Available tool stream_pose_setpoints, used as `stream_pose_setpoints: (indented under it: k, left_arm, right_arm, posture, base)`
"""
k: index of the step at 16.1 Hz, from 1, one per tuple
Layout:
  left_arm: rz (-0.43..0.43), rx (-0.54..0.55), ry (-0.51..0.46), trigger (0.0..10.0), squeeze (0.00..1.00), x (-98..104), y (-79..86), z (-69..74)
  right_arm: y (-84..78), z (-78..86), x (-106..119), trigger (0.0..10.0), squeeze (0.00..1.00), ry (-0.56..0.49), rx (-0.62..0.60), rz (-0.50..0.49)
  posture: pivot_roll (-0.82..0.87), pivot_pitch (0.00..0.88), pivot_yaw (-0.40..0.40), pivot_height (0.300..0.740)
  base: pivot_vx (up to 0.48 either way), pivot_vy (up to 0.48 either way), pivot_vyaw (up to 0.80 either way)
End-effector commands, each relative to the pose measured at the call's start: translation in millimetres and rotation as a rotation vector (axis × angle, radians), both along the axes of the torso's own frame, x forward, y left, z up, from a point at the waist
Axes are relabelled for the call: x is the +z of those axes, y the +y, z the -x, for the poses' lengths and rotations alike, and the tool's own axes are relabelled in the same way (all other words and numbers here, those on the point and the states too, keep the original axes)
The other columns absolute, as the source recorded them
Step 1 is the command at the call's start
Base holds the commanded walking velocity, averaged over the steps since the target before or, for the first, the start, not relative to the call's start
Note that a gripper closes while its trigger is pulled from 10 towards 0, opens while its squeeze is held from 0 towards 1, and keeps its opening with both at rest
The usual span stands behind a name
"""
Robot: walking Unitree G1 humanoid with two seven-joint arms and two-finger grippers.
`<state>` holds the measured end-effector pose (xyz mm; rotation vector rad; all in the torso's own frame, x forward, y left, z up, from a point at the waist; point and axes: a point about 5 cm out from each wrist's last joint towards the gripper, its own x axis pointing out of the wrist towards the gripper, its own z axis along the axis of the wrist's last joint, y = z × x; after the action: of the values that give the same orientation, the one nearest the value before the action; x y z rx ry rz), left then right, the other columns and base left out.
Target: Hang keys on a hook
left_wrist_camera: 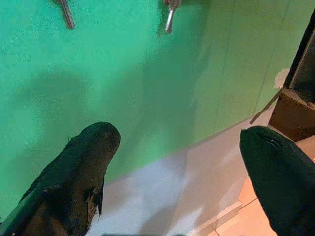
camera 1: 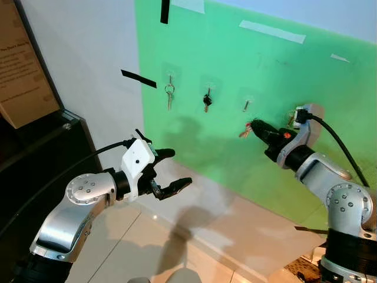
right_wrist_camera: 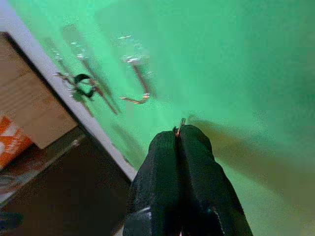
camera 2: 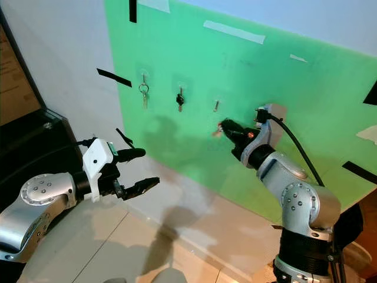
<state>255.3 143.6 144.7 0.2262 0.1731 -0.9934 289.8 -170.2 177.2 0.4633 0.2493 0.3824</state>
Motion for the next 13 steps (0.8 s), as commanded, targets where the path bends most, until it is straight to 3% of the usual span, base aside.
stream_pose_setpoints:
  k: [1, 6, 13]
  left_arm:
    - [-0.006, -0.018, -0.011, 10.0, 0.0, 4, -2.1, 2.3]
    - [-0.008, -0.02, -0.01, 10.0, 0.0, 3, -2.1, 2.9]
    - [-0.005, -0.017, -0.012, 10.0, 0.0, 3, -3.8, 2.0]
  right_arm:
    - [1.3, 2.0, 7, 10.0, 0.0, -0.026, 0.024, -0.01]
    - [13.0, 2.9, 18, 10.0, 0.0, -0.065, 0.111, 0.025]
    - [15.0, -9.9, 25, 10.0, 0.0, -0.037, 0.034, -0.008]
  posture:
    - [0.06, 0.0, -0.091, 0.74]
    - [0.06, 0.0, -0.093, 0.74]
    - [0.06, 0.0, -0.099, 0.74]
  base:
    - [0.0, 0.0, 0.0]
    - [0.0, 0.0, 0.0]
    - [0.0, 0.0, 0.0]
